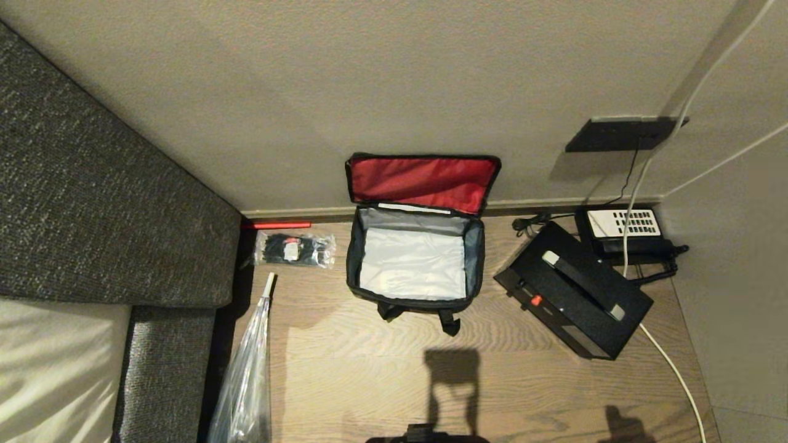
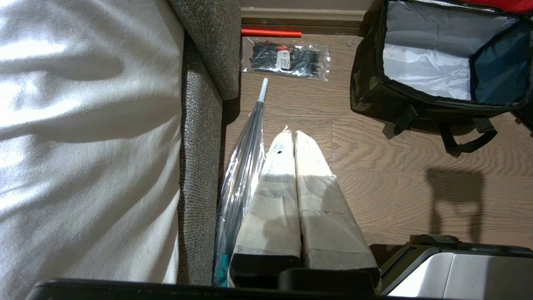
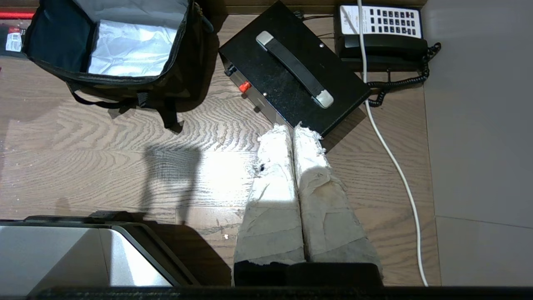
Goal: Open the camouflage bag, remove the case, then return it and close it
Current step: Grip the handle again
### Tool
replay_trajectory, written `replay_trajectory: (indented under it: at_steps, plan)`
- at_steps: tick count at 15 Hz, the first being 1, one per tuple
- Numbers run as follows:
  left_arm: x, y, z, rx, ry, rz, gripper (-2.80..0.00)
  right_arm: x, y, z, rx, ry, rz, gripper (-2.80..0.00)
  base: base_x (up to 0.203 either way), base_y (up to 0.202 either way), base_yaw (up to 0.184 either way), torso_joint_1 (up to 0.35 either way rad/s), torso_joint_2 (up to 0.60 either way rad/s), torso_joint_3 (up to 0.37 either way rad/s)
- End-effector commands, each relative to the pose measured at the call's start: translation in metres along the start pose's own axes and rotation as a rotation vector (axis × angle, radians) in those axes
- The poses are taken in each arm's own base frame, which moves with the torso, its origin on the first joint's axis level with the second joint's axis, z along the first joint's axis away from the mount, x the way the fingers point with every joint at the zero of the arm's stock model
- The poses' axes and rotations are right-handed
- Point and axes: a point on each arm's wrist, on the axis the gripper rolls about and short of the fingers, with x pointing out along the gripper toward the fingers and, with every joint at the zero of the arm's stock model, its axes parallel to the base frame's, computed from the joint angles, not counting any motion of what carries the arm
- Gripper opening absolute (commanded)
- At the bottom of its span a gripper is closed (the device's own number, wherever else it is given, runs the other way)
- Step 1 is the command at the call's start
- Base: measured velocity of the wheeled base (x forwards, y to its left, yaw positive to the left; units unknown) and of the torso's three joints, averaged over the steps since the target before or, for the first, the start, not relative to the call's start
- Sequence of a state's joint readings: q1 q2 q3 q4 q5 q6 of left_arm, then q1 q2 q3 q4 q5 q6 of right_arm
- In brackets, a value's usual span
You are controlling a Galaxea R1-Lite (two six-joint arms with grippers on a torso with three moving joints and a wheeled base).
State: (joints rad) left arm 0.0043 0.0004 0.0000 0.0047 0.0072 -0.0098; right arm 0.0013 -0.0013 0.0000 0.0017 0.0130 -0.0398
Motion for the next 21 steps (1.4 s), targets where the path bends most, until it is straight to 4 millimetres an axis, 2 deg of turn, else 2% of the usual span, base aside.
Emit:
replay_trajectory:
  at_steps: [1, 21]
  plan:
    - [0.0001, 0.0000, -0.0009, -0.001, 0.001, 0.002, -2.80, -0.0003, 0.0000, -0.0001, 0.000, -0.004, 0.001, -2.80, 0.000, 0.000, 0.000, 0.000, 0.00, 0.000]
    - [0.0002, 0.0000, -0.0008, -0.001, 0.001, 0.001, -2.80, -0.0003, 0.0000, -0.0001, -0.001, -0.004, 0.001, -2.80, 0.000, 0.000, 0.000, 0.000, 0.00, 0.000]
